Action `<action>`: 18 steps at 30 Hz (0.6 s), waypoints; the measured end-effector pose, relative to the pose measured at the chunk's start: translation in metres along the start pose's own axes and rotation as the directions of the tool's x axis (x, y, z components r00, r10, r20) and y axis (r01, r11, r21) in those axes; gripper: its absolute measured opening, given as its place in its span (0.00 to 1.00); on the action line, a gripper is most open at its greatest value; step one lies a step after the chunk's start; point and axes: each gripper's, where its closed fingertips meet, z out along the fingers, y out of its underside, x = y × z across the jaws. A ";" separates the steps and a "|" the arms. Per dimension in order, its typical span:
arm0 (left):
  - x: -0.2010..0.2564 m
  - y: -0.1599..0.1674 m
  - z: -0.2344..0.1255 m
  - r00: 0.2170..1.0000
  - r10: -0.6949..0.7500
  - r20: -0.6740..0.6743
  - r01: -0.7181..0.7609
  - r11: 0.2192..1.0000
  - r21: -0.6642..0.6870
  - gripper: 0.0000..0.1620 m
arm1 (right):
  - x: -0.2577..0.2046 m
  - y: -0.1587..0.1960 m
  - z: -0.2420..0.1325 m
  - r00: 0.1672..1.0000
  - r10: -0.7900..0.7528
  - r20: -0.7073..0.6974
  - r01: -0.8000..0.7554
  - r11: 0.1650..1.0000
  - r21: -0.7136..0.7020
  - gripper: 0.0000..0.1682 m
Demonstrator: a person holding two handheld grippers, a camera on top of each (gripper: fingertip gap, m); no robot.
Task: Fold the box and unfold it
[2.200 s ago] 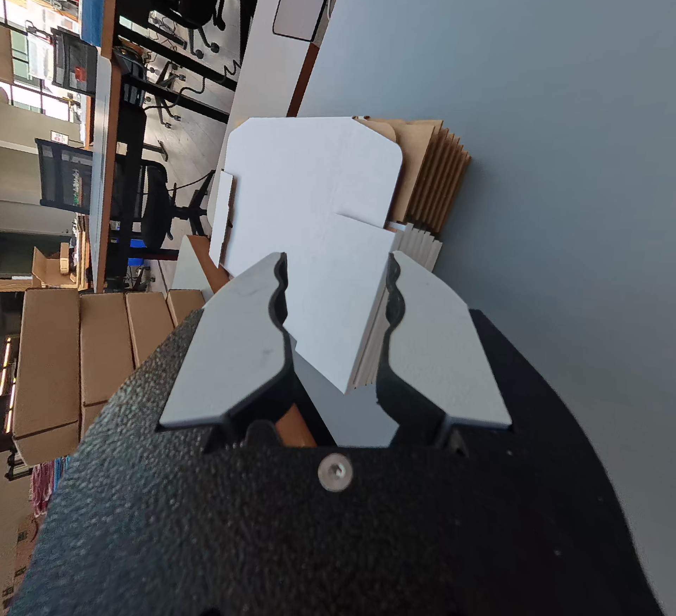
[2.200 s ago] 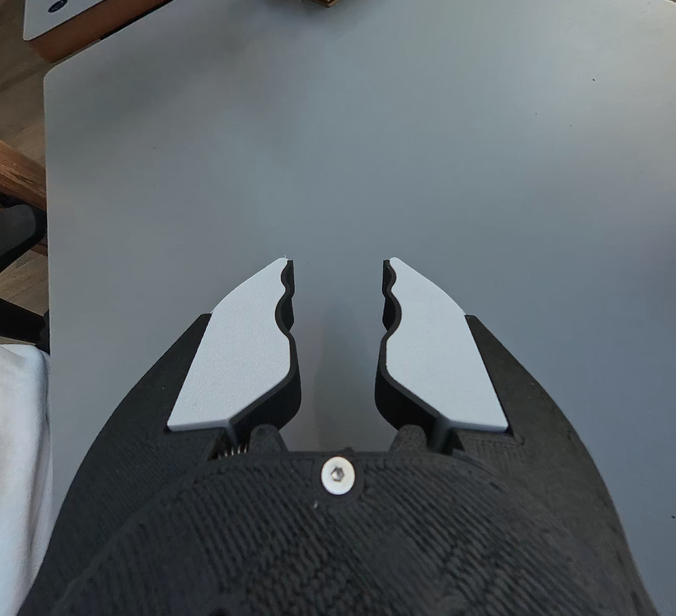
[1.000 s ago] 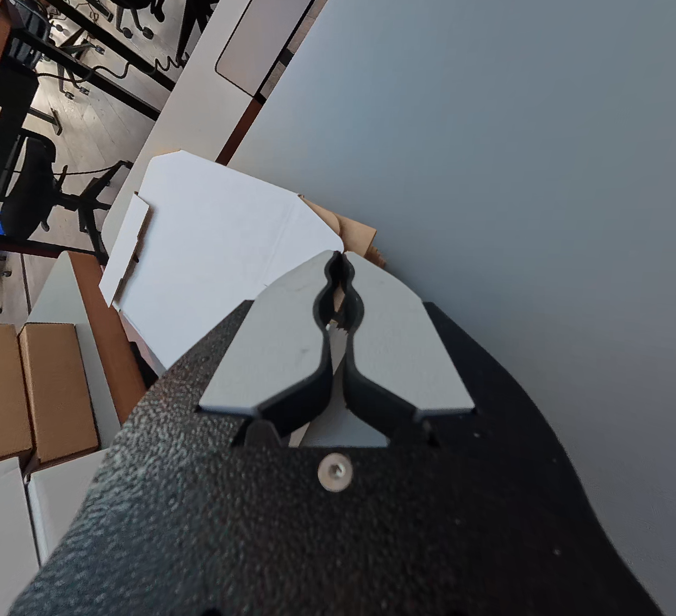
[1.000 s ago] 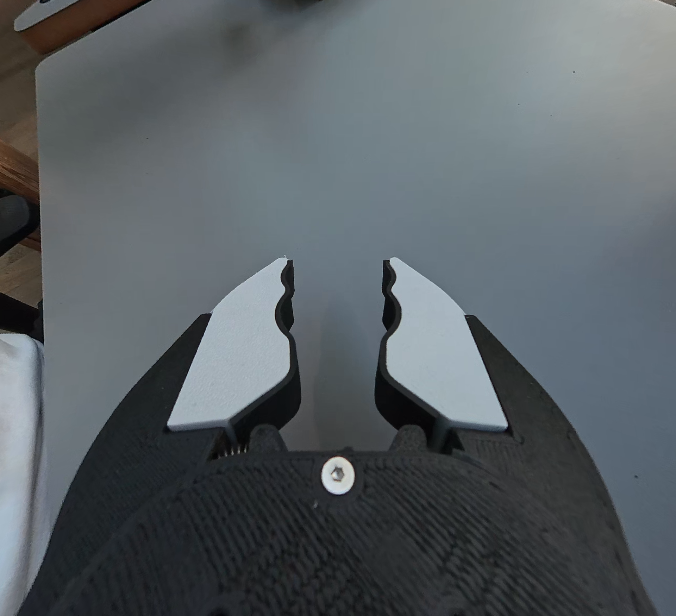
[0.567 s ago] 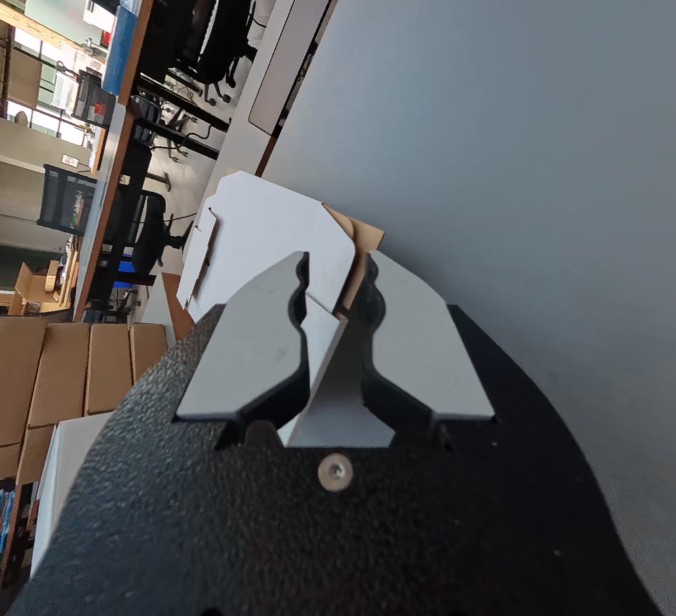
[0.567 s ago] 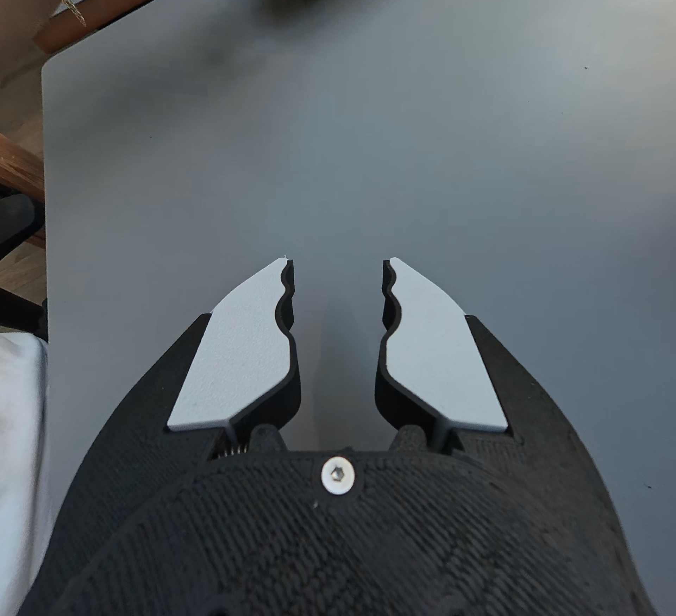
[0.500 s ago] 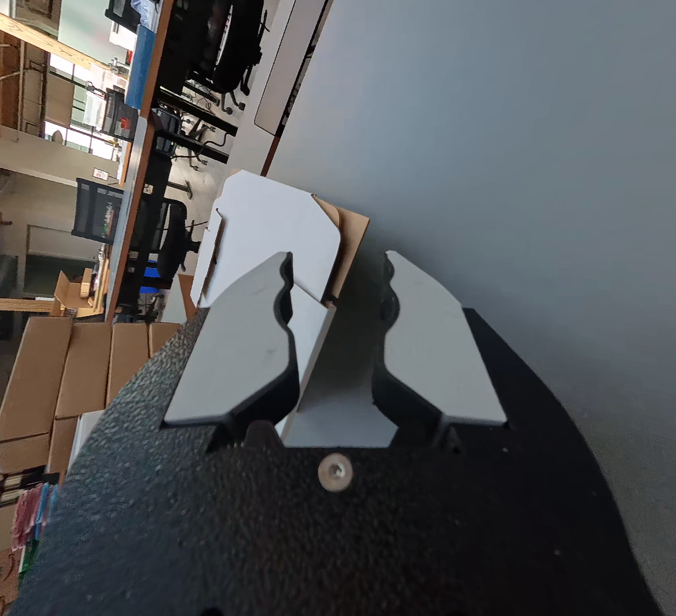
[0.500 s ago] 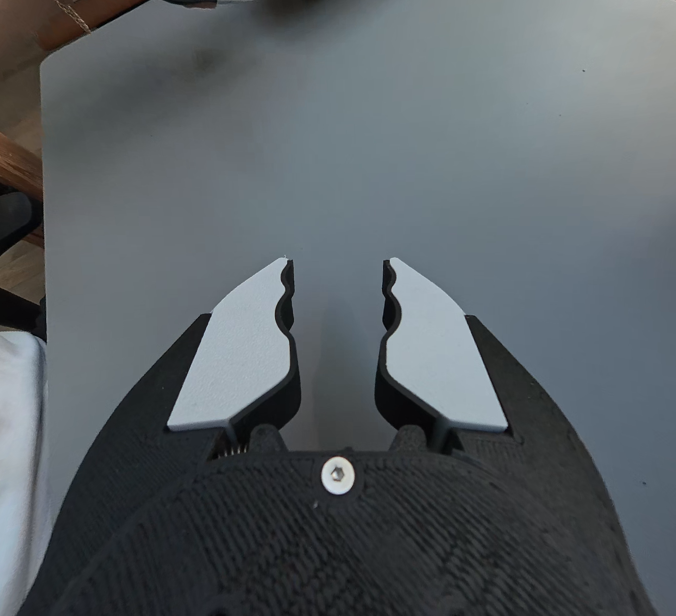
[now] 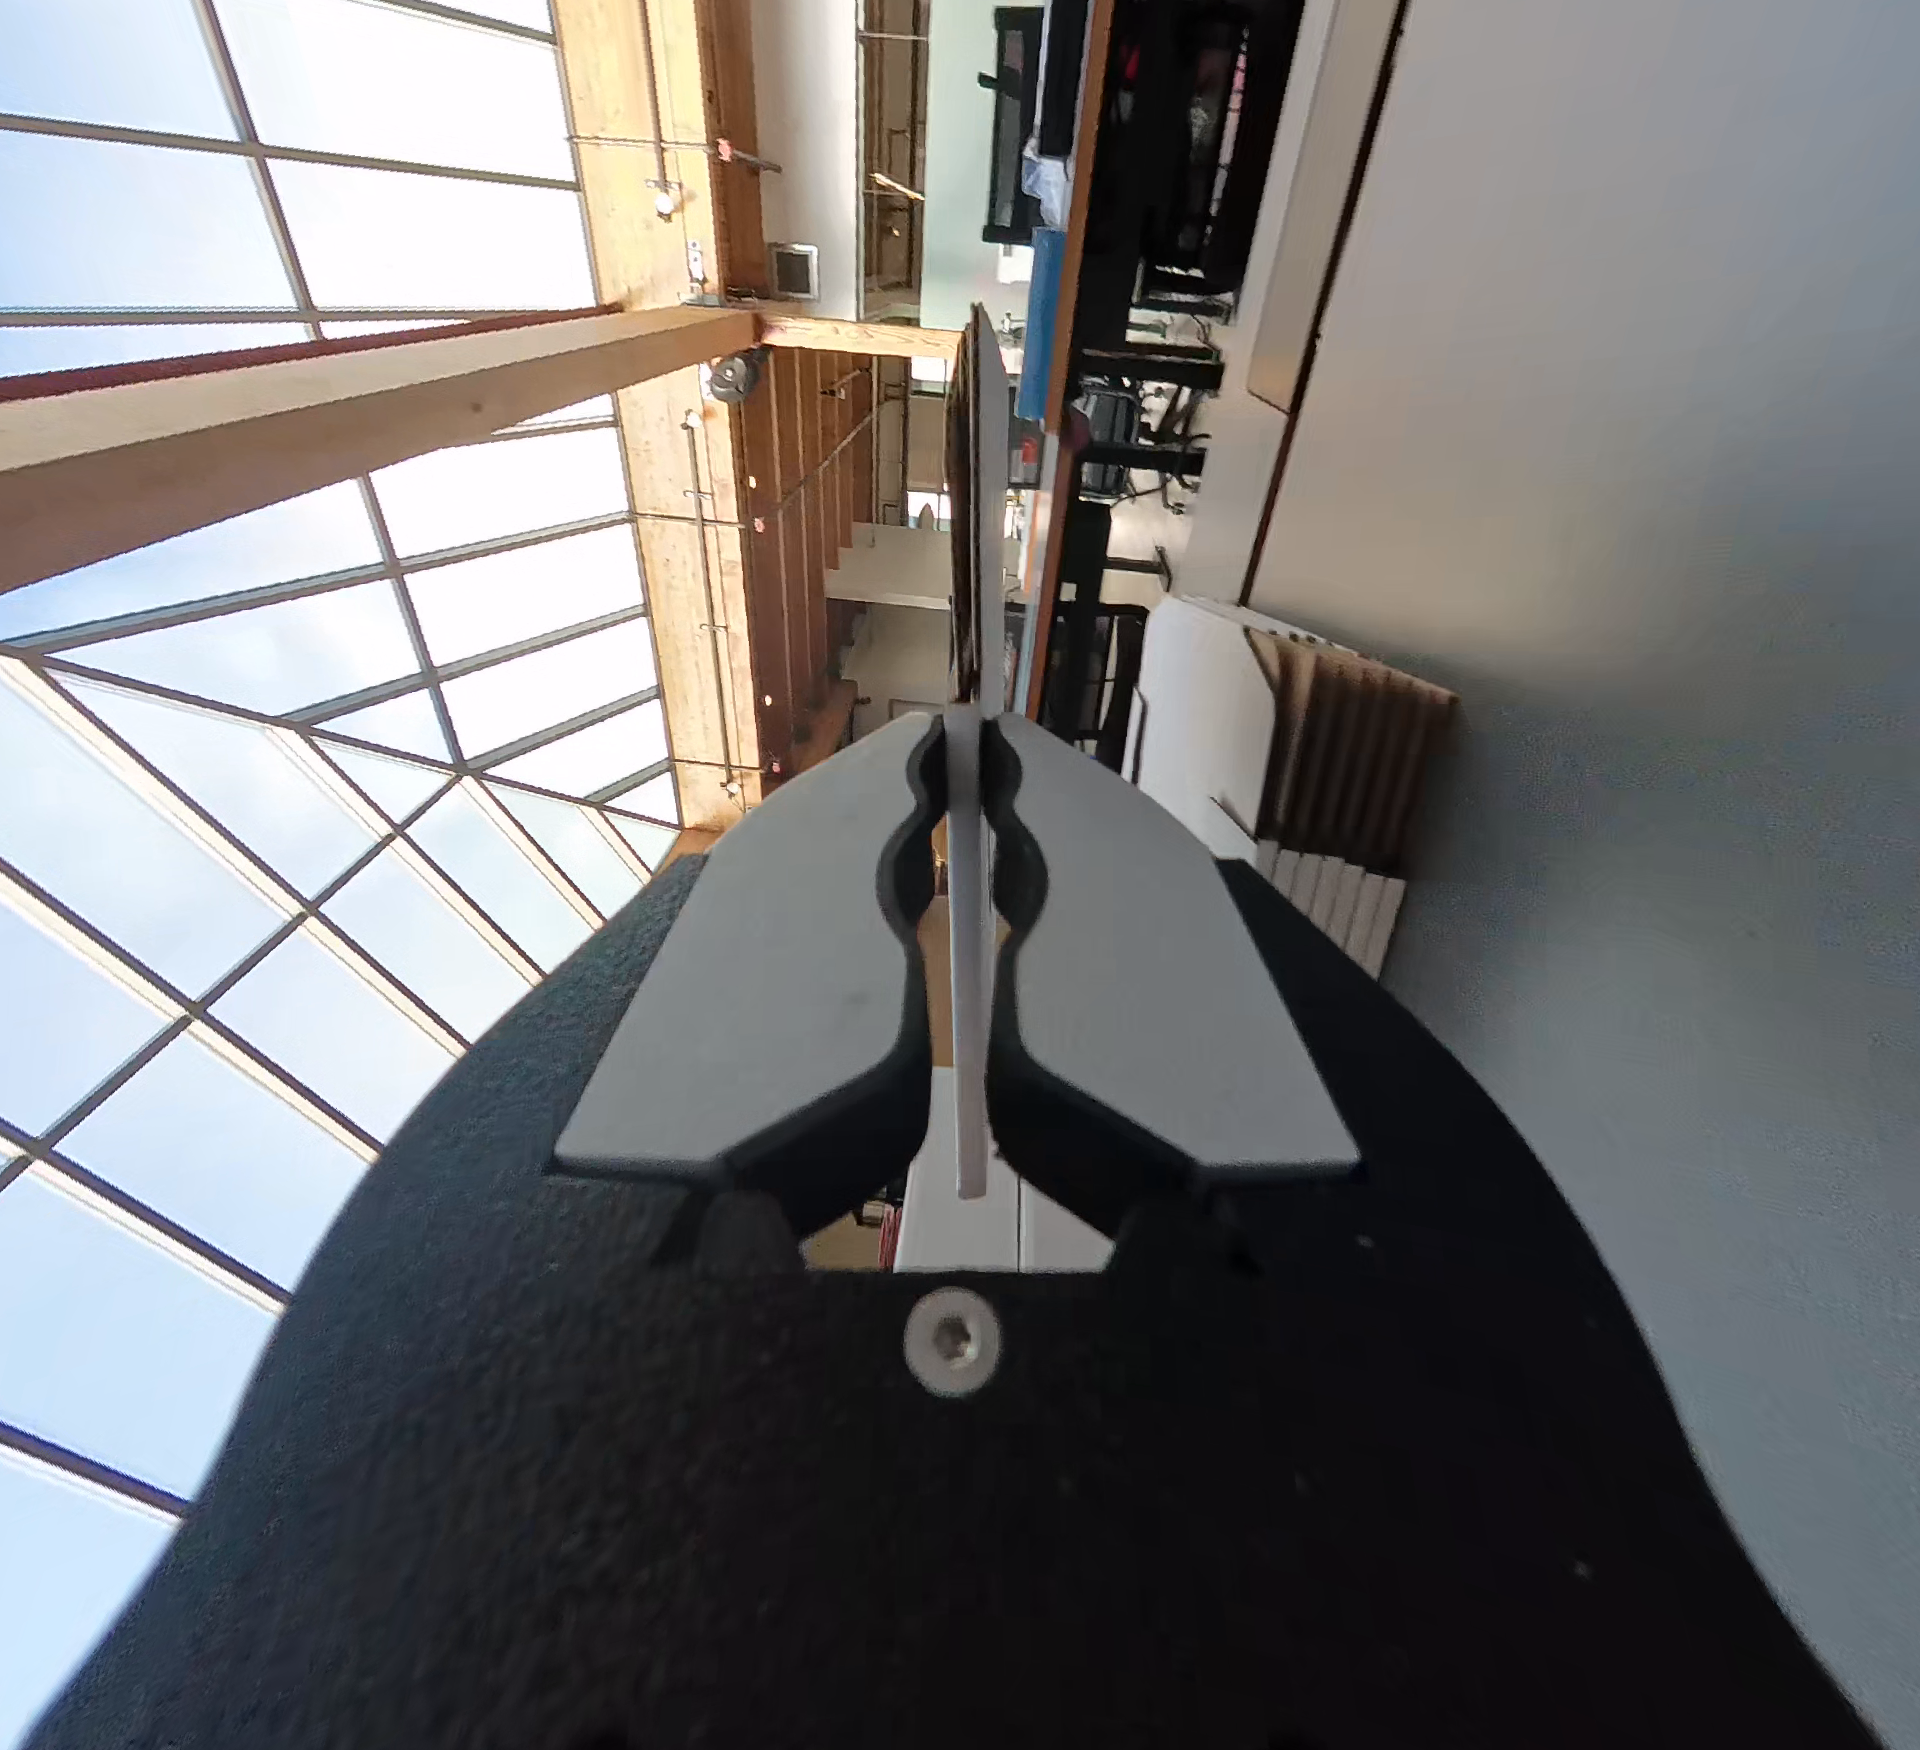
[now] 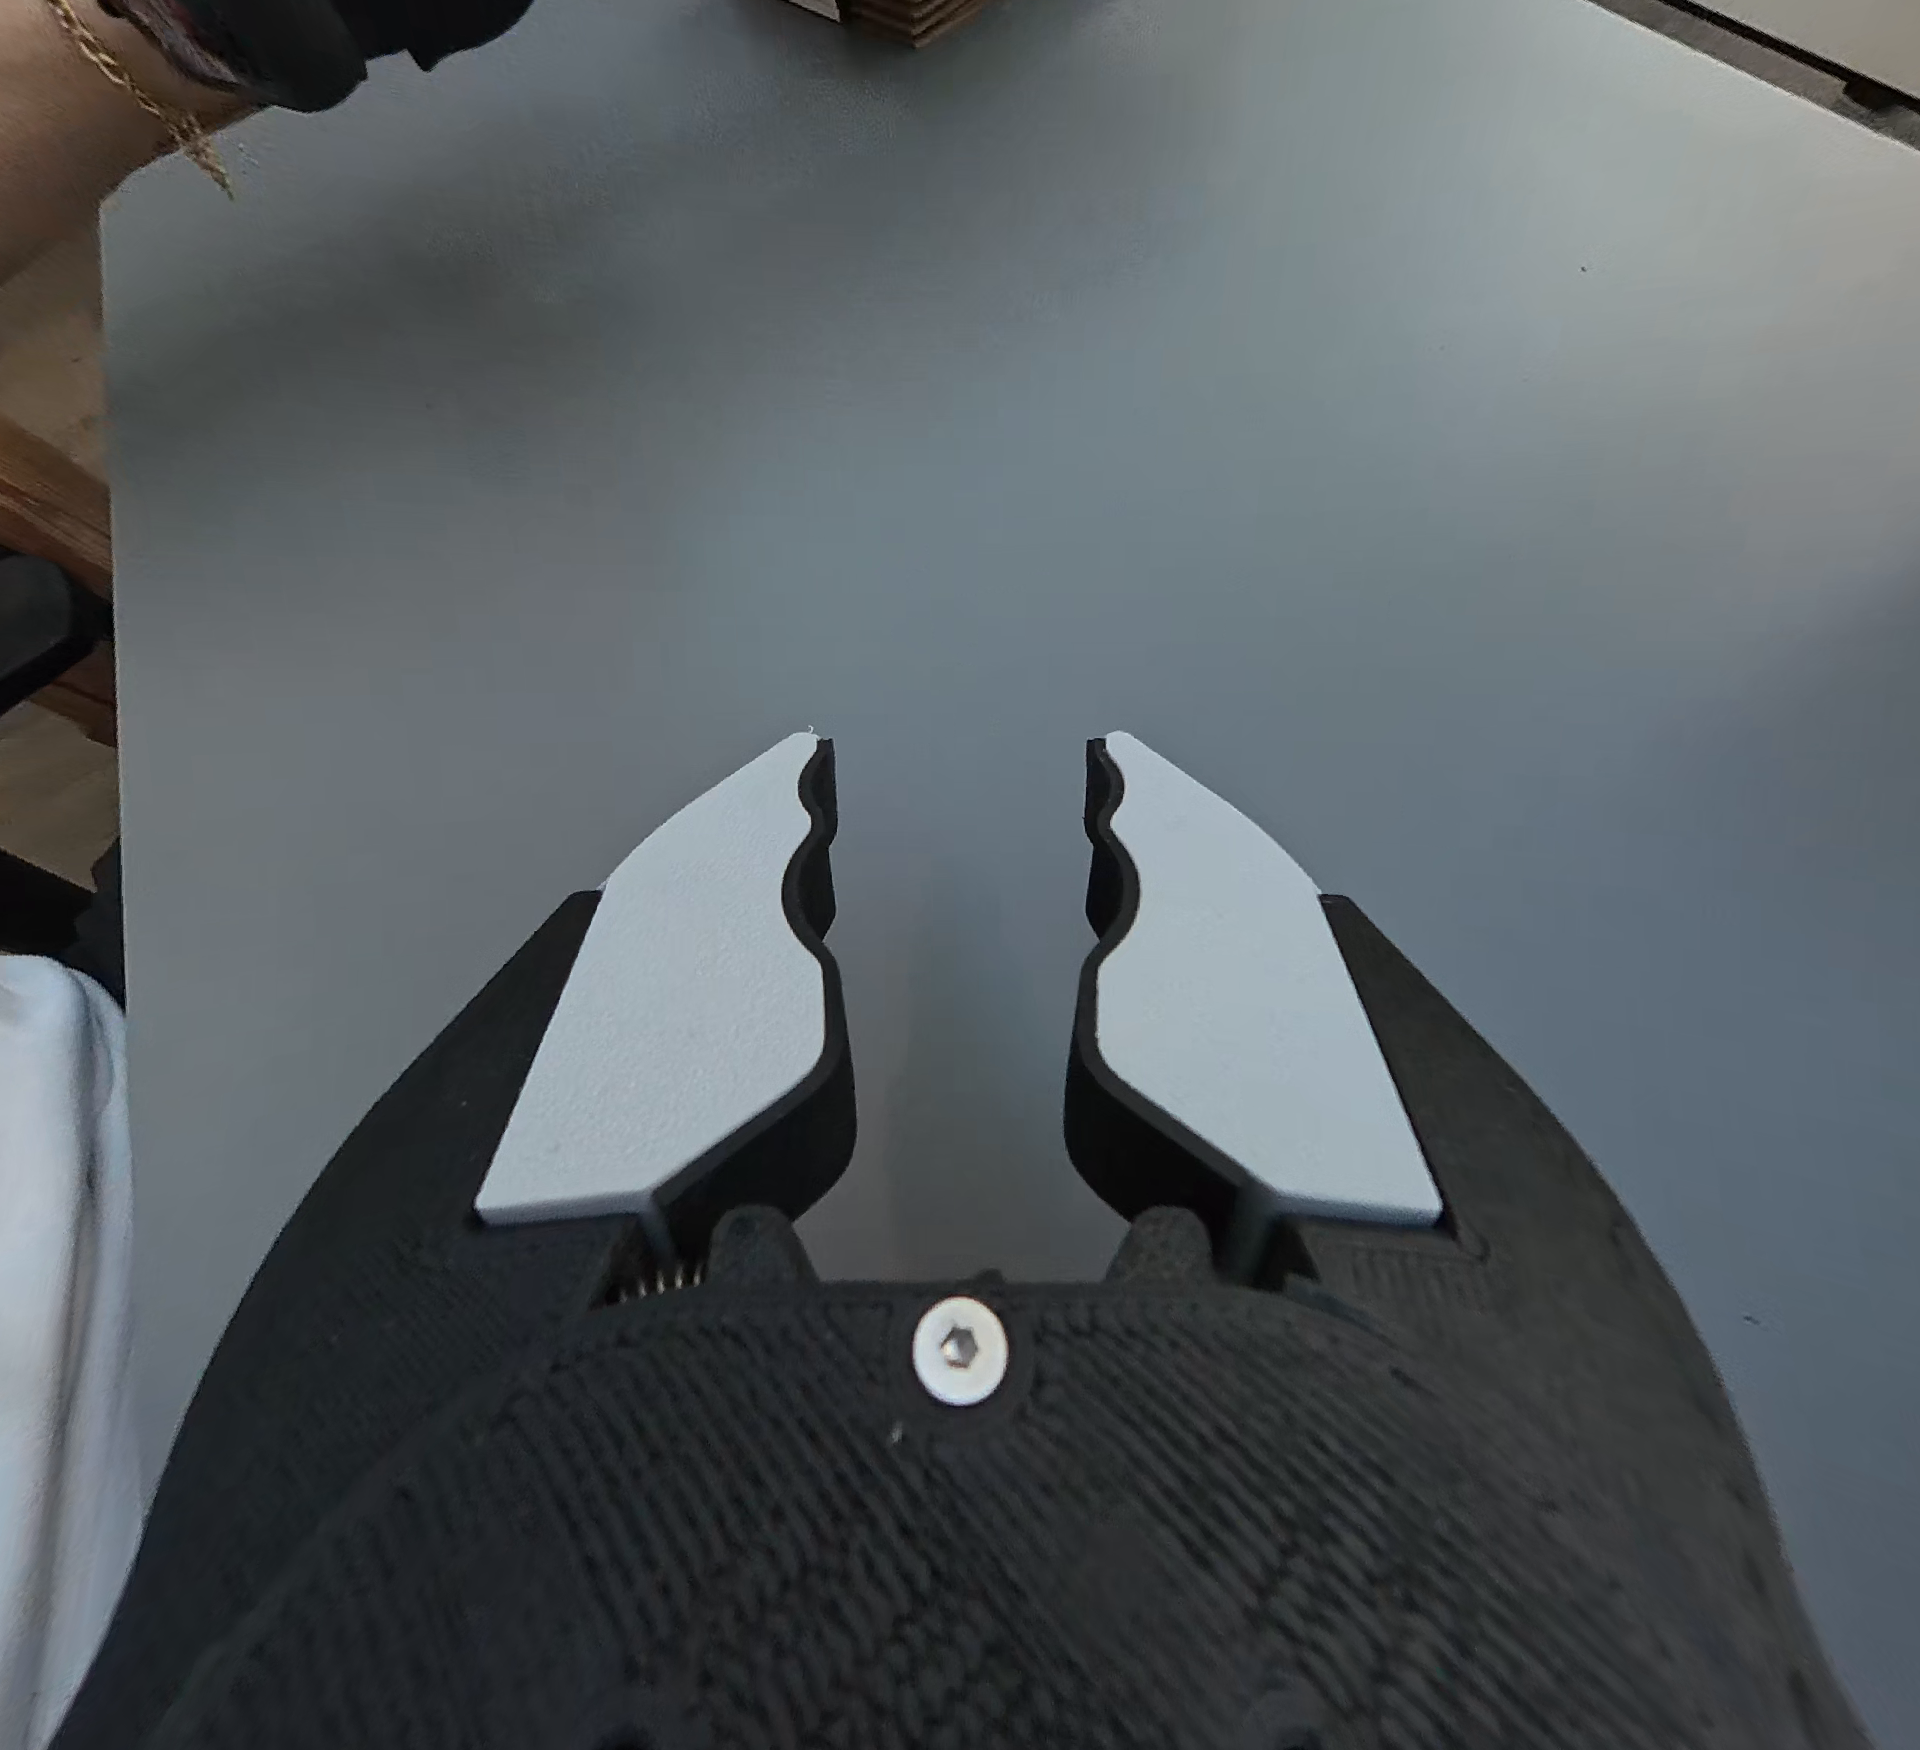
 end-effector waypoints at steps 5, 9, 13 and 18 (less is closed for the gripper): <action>-0.045 -0.059 -0.026 0.997 -0.066 0.028 0.060 0.982 0.177 0.03 | 0.002 -0.011 -0.006 1.000 0.029 -0.003 -0.029 0.998 0.049 0.27; -0.045 -0.108 -0.056 1.000 -0.009 -0.019 0.015 0.939 0.345 0.03 | -0.001 -0.014 -0.012 0.999 -0.022 -0.026 0.023 0.998 0.052 0.27; -0.020 -0.144 -0.084 0.991 0.044 -0.126 0.013 0.907 0.422 0.03 | 0.003 -0.019 -0.020 0.998 -0.034 -0.057 0.038 0.996 0.077 0.24; 0.032 -0.172 -0.113 0.943 0.047 -0.328 0.051 0.958 0.283 0.03 | 0.004 -0.026 -0.022 0.995 -0.047 -0.094 0.057 0.992 0.114 0.15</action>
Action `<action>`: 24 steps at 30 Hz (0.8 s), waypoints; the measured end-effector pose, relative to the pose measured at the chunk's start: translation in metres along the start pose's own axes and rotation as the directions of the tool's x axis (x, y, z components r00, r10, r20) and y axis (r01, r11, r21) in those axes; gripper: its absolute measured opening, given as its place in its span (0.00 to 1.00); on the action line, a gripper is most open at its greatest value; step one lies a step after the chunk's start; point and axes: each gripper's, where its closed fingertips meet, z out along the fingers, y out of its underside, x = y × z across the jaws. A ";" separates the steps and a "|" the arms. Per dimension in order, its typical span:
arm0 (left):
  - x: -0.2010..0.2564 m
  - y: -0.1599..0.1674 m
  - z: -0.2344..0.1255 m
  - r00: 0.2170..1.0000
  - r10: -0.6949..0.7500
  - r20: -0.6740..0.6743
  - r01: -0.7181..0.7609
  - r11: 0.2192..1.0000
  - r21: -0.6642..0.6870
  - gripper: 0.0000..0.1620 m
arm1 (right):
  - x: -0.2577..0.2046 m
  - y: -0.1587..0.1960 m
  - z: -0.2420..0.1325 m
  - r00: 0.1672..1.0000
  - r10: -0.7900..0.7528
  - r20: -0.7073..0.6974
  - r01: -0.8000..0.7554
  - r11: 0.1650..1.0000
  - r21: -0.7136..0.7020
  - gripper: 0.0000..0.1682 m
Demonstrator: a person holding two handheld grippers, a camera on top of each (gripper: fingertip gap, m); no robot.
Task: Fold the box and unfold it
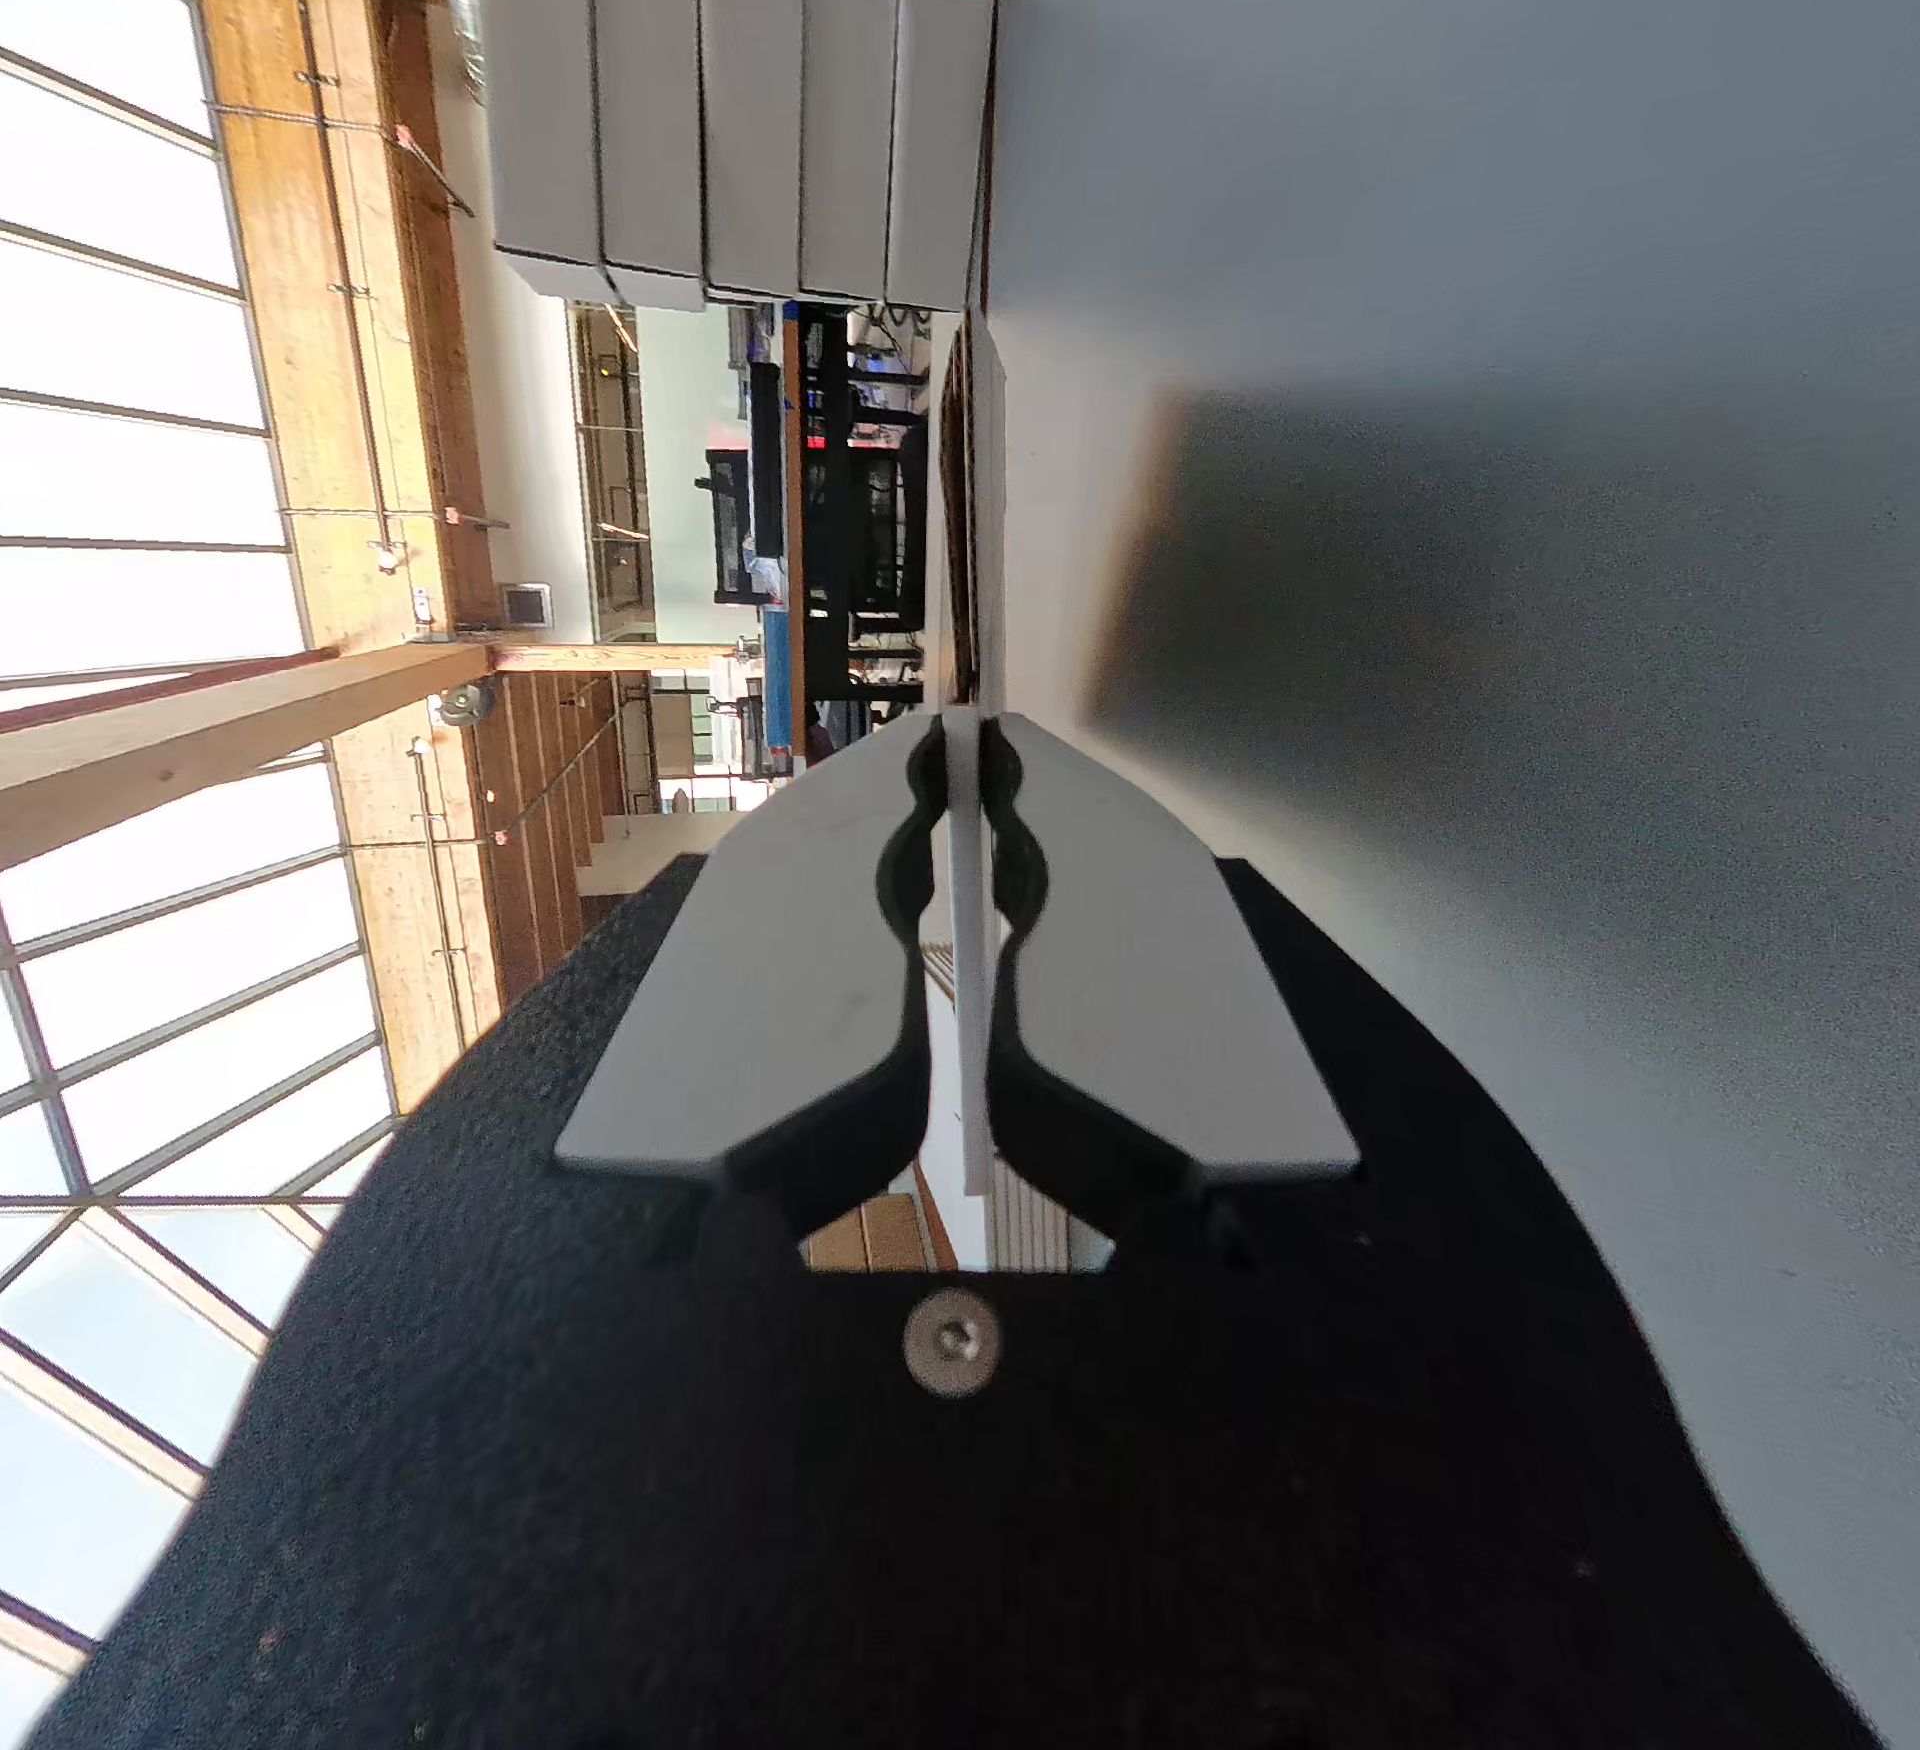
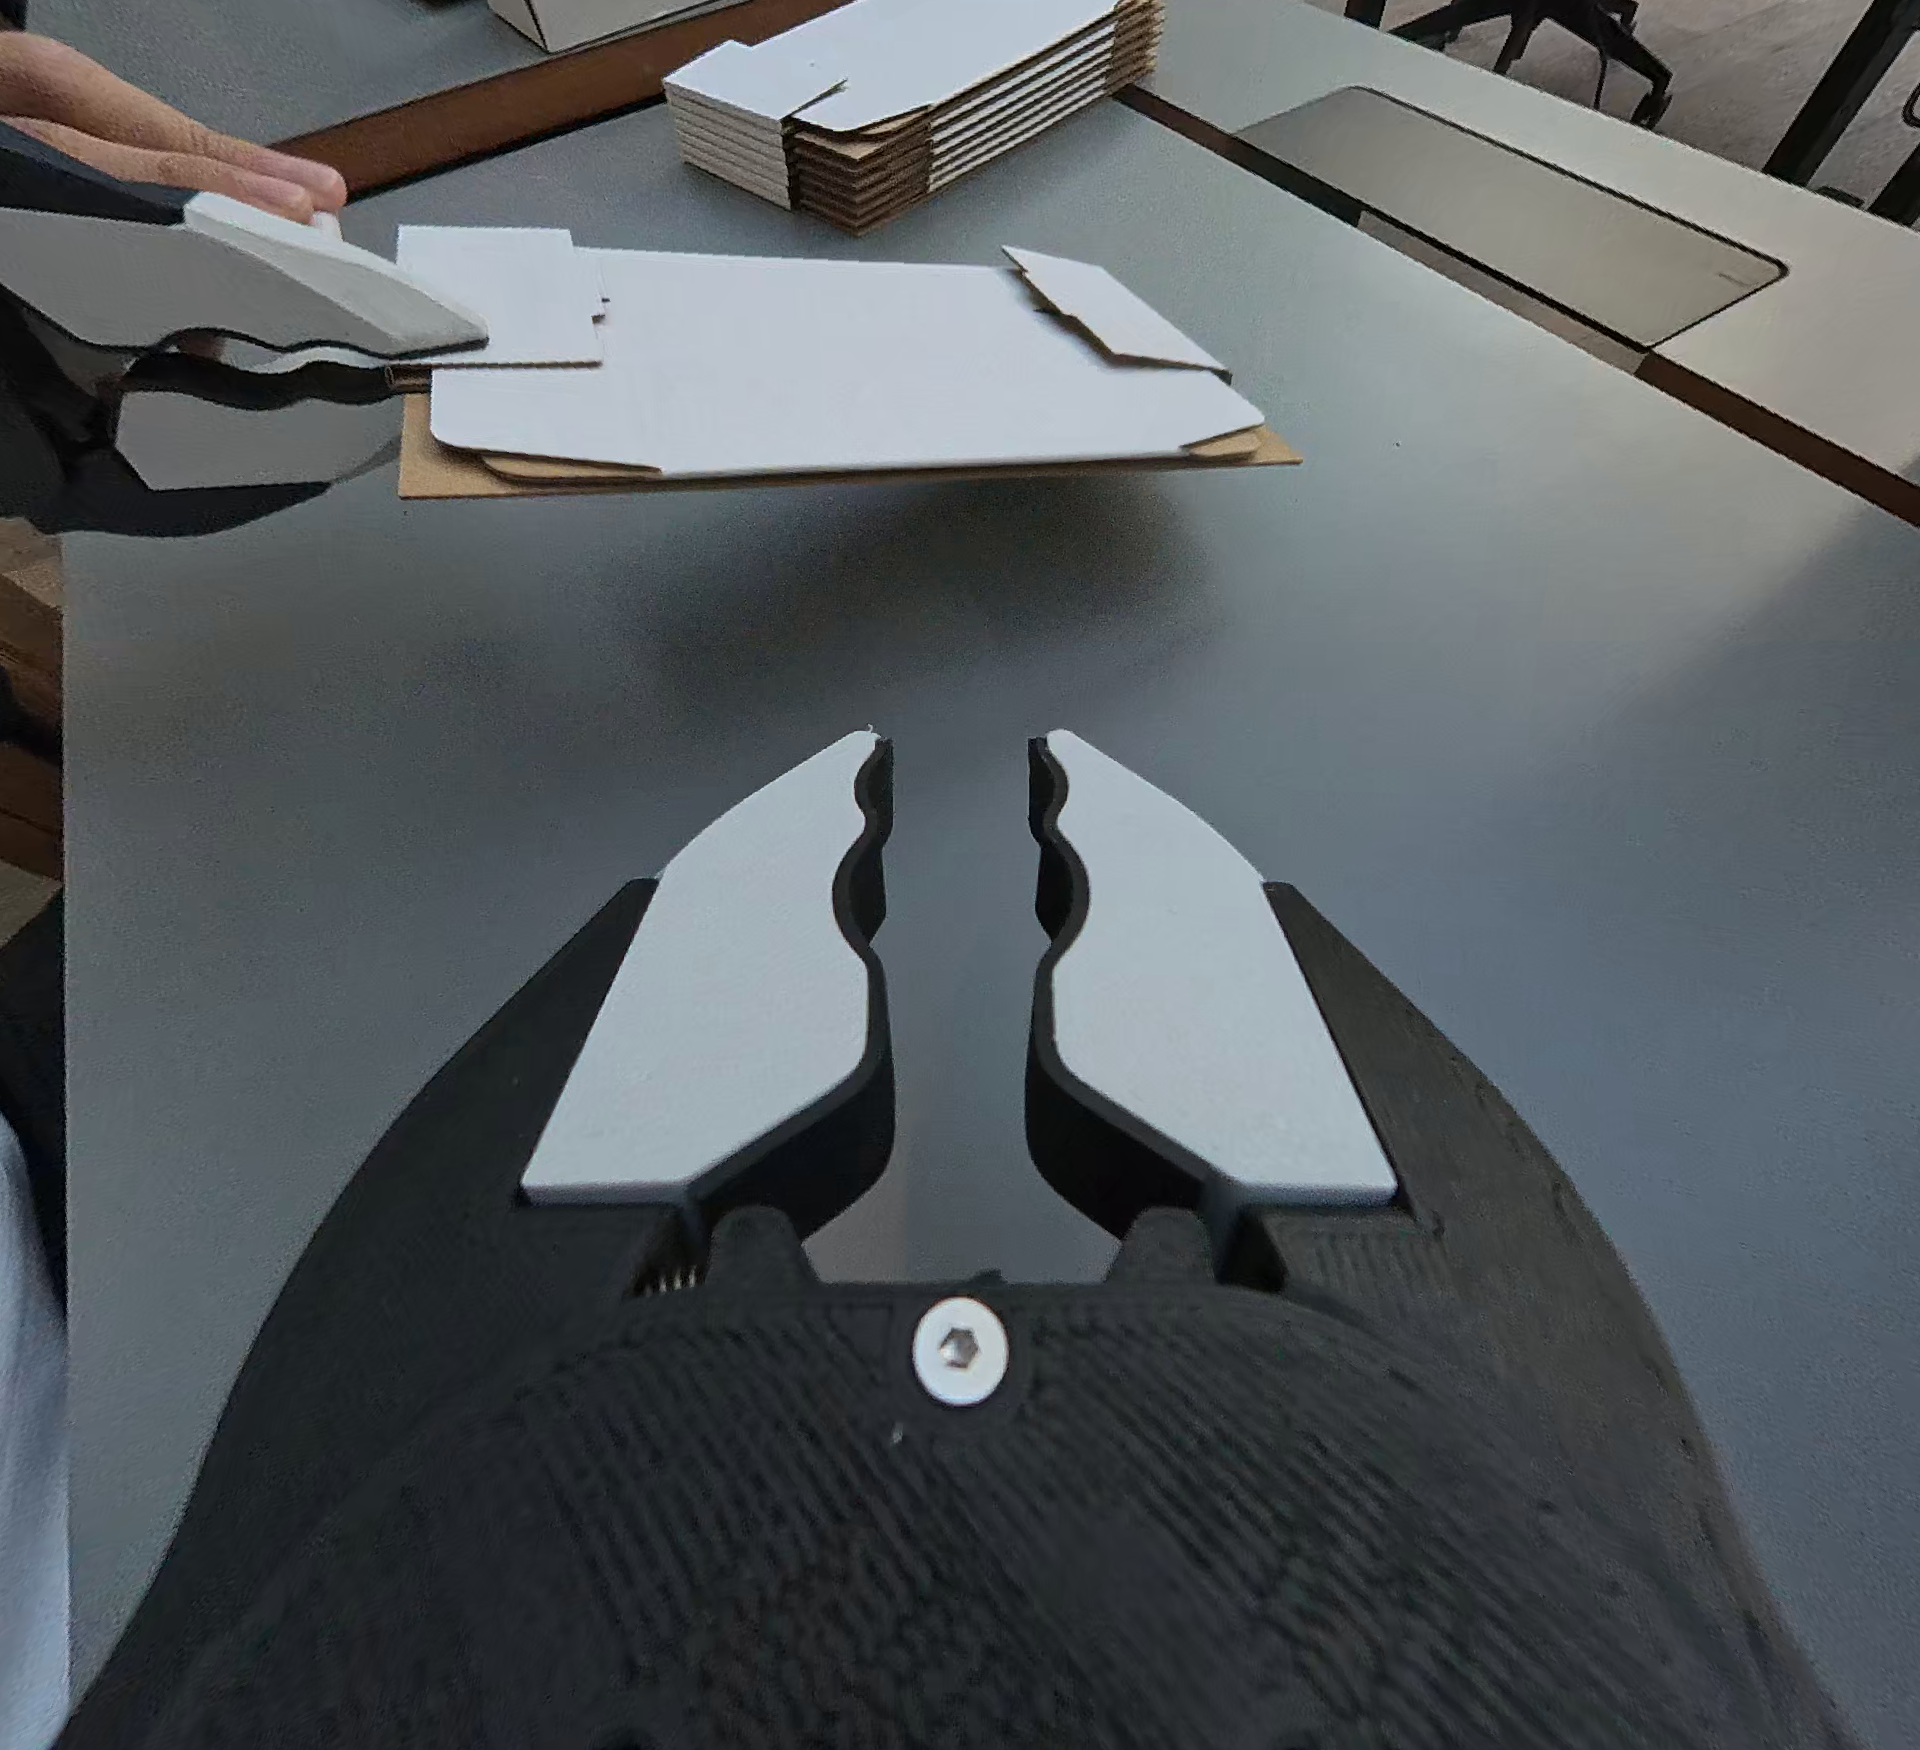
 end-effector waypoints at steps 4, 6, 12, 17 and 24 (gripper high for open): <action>0.038 -0.025 -0.008 0.994 -0.031 -0.107 0.019 0.993 -0.114 0.04 | -0.009 0.008 0.012 0.997 -0.073 0.000 0.073 0.996 -0.049 0.09; 0.050 -0.040 -0.012 0.992 -0.025 -0.126 0.009 0.991 -0.132 0.05 | -0.017 0.010 0.021 0.993 -0.119 0.013 0.120 0.991 -0.056 0.06; 0.092 -0.084 -0.030 0.868 -0.297 -0.397 0.271 0.955 -0.121 0.27 | -0.029 0.013 0.055 0.969 -0.239 0.063 0.244 0.964 -0.109 0.00; 0.070 -0.112 -0.053 0.545 -0.590 -0.596 0.661 0.740 -0.128 0.25 | -0.026 0.022 0.088 0.909 -0.399 0.122 0.416 0.886 -0.203 0.00; 0.027 -0.055 -0.015 0.363 -0.767 -0.529 0.838 0.517 -0.175 0.04 | -0.023 0.046 0.108 0.817 -0.562 0.128 0.576 0.783 -0.237 0.00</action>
